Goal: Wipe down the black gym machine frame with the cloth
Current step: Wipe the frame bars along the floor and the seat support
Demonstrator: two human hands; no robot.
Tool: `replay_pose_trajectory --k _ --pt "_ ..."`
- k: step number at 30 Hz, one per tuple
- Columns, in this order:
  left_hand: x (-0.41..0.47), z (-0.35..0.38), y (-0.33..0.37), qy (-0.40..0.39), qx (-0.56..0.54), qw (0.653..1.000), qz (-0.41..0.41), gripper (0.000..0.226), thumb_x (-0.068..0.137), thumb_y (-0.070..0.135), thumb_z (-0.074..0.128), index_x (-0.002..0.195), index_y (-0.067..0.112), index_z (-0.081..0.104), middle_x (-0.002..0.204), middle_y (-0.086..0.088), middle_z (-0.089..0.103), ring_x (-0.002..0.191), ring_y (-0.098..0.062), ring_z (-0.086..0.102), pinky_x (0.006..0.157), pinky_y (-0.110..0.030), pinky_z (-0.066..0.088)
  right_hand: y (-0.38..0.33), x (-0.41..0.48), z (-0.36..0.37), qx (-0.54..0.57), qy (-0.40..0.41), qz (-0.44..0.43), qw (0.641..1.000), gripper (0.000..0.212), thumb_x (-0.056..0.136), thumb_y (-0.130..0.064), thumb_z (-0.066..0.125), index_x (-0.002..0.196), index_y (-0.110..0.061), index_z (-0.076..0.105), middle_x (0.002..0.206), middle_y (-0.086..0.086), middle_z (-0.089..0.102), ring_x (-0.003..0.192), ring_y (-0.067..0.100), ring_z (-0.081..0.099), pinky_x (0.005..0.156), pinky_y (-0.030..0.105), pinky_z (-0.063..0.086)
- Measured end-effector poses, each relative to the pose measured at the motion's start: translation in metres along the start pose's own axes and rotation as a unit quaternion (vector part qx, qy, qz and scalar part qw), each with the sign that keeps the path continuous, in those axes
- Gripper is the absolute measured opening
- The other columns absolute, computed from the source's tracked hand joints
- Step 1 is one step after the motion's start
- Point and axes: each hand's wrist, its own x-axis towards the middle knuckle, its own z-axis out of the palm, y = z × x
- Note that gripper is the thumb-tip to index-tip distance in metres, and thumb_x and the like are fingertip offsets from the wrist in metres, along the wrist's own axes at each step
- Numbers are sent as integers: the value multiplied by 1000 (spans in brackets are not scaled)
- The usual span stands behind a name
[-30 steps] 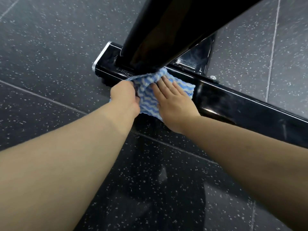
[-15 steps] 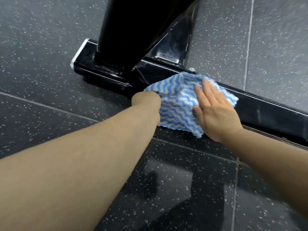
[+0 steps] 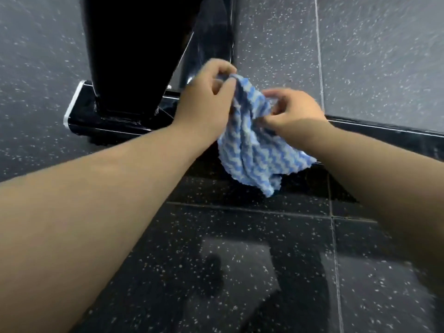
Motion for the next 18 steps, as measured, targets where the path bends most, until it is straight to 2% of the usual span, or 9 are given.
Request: replay_pose_trajectory --k 1,2,4,7,9,11,14,16,18 --pt "4 1 -2 26 -31 999 -13 23 88 33 56 111 35 52 105 5 65 95 -13 64 88 -39 52 -1 1 -2 53 -1 16 998 11 81 -21 72 91 -24 71 64 -7 59 59 6 52 60 22 45" --pt "4 3 -4 50 -30 997 -40 41 86 38 60 125 32 48 120 4 59 108 -14 60 96 -38 48 -3 0 -5 102 8 22 995 12 81 -20 71 71 -22 66 56 -8 55 48 5 45 50 22 41" --pt "-4 7 -15 75 65 988 -117 68 82 52 64 138 22 42 134 -2 50 120 -19 51 102 -35 42 -2 -3 -12 182 17 34 982 23 81 -26 66 63 -21 53 53 -8 46 50 11 39 49 26 33" --pt "-20 17 -28 0 86 985 -150 71 58 80 62 98 20 67 110 -5 61 105 -29 60 85 -38 50 1 -8 -25 329 20 56 942 19 89 -29 57 72 -20 52 68 -1 50 66 17 50 65 35 47" --pt "-23 22 -25 -48 60 987 -144 63 49 78 65 78 22 71 99 -6 67 94 -28 65 82 -43 55 0 -9 -33 422 18 80 903 20 95 -30 53 79 -17 56 76 6 57 71 19 60 76 36 54" --pt "-21 26 -19 -86 29 988 -127 37 63 55 65 80 22 70 94 -8 71 93 -28 66 86 -46 54 -4 -9 -38 454 37 118 882 23 96 -34 52 90 -16 63 92 10 67 91 29 68 86 52 55" --pt "-20 32 -11 -122 -45 983 -132 17 77 39 51 89 30 60 99 -6 69 97 -29 65 90 -49 51 -4 -10 -52 427 61 174 885 34 95 -48 51 96 -17 65 96 4 73 90 25 71 79 50 58" --pt "-20 30 -7 -113 -98 977 -155 8 87 35 53 95 32 53 97 -3 65 89 -24 64 82 -44 53 1 -16 -63 432 -27 187 882 43 87 -55 59 109 -19 63 94 5 74 81 23 73 69 41 59" --pt "-17 23 -4 -120 -147 966 -175 18 94 26 56 110 32 49 98 1 63 82 -16 62 71 -30 52 5 -27 -70 434 -111 157 880 60 80 -30 71 134 -30 47 102 5 69 78 23 73 61 37 58"
